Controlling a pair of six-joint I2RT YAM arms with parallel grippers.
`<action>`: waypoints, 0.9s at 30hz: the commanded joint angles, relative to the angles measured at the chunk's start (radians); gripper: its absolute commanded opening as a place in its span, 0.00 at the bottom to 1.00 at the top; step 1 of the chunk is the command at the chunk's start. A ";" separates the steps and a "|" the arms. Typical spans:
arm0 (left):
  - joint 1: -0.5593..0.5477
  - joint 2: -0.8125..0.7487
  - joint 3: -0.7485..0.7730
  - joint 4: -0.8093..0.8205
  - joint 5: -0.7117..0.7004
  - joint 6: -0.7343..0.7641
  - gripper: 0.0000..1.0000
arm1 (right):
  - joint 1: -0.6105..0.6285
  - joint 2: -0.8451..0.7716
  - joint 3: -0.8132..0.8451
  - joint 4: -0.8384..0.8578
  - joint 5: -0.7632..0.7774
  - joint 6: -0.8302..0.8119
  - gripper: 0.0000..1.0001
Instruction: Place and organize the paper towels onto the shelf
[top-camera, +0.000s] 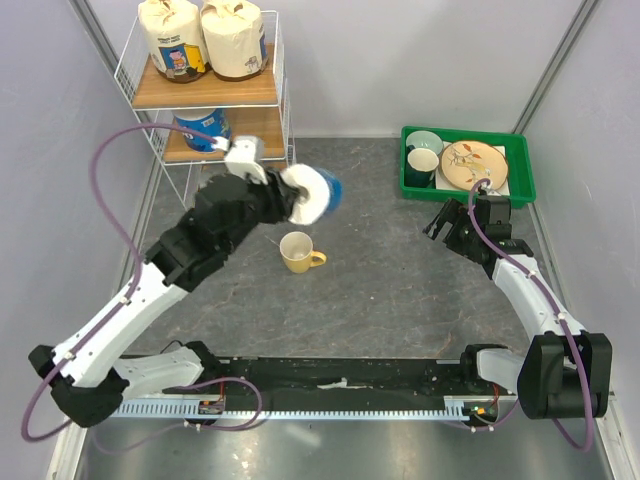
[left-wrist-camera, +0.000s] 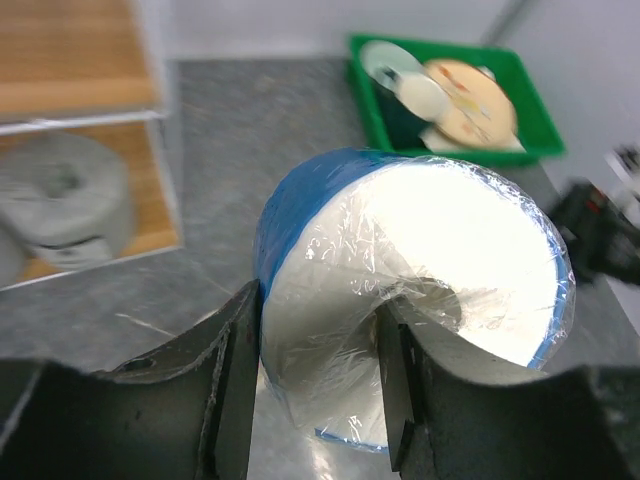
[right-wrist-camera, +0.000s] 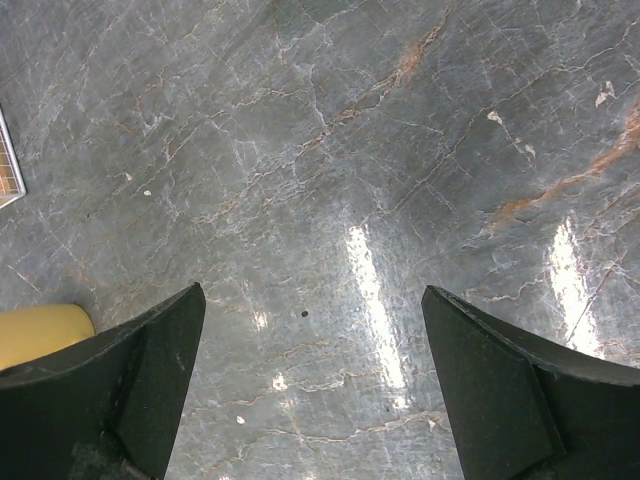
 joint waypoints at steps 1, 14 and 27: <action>0.197 -0.016 0.096 0.074 0.079 0.069 0.46 | -0.002 -0.009 0.029 0.014 0.011 -0.015 0.98; 0.360 0.118 0.318 -0.035 0.008 0.160 0.46 | -0.004 -0.005 0.046 0.008 0.000 -0.009 0.98; 0.412 0.142 0.296 -0.055 -0.025 0.209 0.45 | -0.004 -0.013 0.055 -0.003 0.005 -0.009 0.98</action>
